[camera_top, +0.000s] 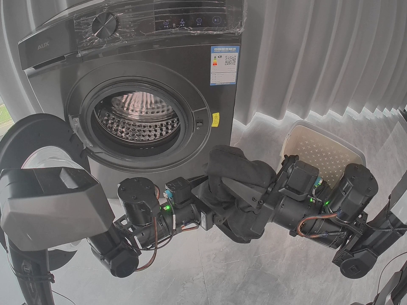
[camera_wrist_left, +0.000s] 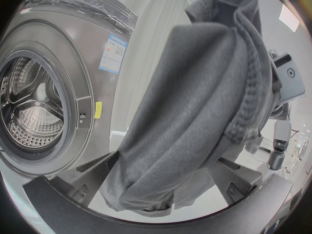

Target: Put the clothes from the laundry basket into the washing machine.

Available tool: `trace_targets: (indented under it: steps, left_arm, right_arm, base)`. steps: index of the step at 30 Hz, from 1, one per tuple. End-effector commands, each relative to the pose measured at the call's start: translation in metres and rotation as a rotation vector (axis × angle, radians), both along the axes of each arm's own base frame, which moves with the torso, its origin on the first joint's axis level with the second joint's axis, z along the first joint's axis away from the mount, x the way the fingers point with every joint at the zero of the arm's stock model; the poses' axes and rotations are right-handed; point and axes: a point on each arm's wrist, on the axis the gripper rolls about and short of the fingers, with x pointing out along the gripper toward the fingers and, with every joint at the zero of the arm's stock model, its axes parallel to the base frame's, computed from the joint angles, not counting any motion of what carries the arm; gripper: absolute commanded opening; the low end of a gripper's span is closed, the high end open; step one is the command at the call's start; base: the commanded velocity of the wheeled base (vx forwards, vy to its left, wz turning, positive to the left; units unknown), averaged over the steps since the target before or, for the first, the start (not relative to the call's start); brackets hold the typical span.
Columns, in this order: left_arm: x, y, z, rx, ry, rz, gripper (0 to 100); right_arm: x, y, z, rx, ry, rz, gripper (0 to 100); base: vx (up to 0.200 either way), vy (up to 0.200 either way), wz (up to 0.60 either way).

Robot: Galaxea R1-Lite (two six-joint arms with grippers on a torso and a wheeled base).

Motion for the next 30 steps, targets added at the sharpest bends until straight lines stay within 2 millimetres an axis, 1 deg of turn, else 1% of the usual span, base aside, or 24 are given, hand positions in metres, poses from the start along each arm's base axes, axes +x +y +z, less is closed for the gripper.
trace_targets:
  steps: [1,5,11,12,16,19,30]
  left_arm:
    - [-0.002,0.004,0.007,0.001,-0.022,-0.054,100]
    - [-0.004,0.014,0.005,0.025,-0.026,-0.138,100]
    - [-0.001,0.018,0.005,0.033,-0.037,-0.19,100]
    - [0.0,0.016,0.002,0.042,-0.042,-0.214,100]
    - [0.001,0.013,-0.009,0.057,-0.018,-0.223,100]
    - [0.006,0.01,-0.018,0.066,-0.01,-0.225,100]
    - [0.016,0.002,-0.025,0.064,-0.023,-0.231,100]
  right_arm:
    - [0.002,-0.002,-0.005,-0.004,0.027,-0.002,0]
    - [0.003,-0.006,-0.007,-0.006,0.038,-0.009,0]
    - [0.004,-0.005,-0.005,-0.002,0.033,-0.008,0]
    - [0.002,-0.002,-0.006,-0.003,0.034,0.002,0]
    - [0.002,0.0,-0.007,-0.005,0.036,0.006,0]
    - [-0.001,0.002,-0.007,-0.001,0.034,0.019,0]
    - [-0.003,0.006,-0.002,0.014,0.02,0.033,0]
  base:
    - [0.0,0.0,0.0]
    - [0.0,0.0,0.0]
    - [0.0,0.0,0.0]
    - [0.0,0.0,0.0]
    - [0.0,0.0,0.0]
    - [0.0,0.0,0.0]
    - [0.0,0.0,0.0]
